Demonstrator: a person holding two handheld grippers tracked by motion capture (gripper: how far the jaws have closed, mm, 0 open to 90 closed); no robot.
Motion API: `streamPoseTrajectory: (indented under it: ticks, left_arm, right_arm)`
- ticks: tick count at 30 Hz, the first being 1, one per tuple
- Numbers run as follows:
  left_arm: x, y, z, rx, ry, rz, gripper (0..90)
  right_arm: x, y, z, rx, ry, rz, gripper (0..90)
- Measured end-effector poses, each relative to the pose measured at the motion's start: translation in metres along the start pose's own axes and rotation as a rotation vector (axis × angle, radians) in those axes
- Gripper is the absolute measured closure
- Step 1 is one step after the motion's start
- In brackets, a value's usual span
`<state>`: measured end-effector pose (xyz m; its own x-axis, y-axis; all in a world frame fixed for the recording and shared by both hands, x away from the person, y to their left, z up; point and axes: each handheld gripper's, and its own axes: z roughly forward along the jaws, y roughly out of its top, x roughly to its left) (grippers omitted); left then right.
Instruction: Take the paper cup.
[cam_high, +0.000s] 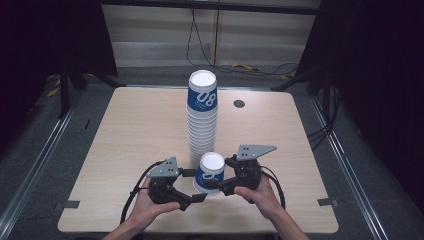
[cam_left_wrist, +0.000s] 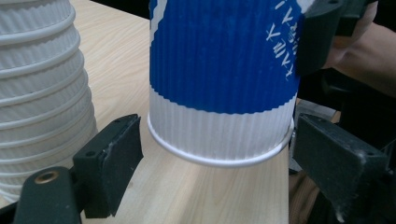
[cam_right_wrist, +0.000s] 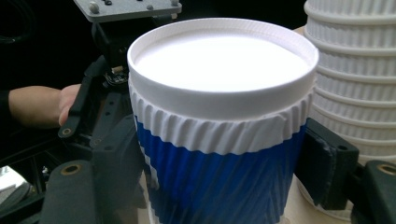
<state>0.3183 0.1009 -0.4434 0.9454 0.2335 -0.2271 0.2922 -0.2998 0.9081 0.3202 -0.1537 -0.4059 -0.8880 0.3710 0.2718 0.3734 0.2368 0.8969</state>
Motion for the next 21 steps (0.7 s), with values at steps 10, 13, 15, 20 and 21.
streamPoseTrajectory:
  ticks: [10, 13, 15, 20, 21]
  left_arm:
    - [-0.001, 0.001, 0.005, 0.004, -0.012, -0.006, 14.0]
    - [-0.001, 0.001, 0.005, 0.010, -0.015, -0.003, 13.7]
    - [0.000, 0.001, 0.005, 0.002, -0.014, -0.005, 13.7]
    - [-0.001, 0.002, 0.005, 0.000, -0.011, -0.008, 14.2]
    - [-0.001, 0.002, 0.005, 0.005, -0.010, -0.005, 14.2]
  right_arm:
    - [0.003, -0.001, 0.009, 0.007, 0.024, 0.006, 25.0]
    - [0.005, -0.002, 0.011, 0.011, 0.026, -0.003, 25.0]
    - [0.005, 0.000, 0.011, 0.012, 0.024, -0.013, 25.0]
    - [0.005, 0.000, 0.010, 0.008, 0.026, -0.014, 25.0]
    - [0.005, 0.000, 0.010, 0.007, 0.026, -0.016, 25.0]
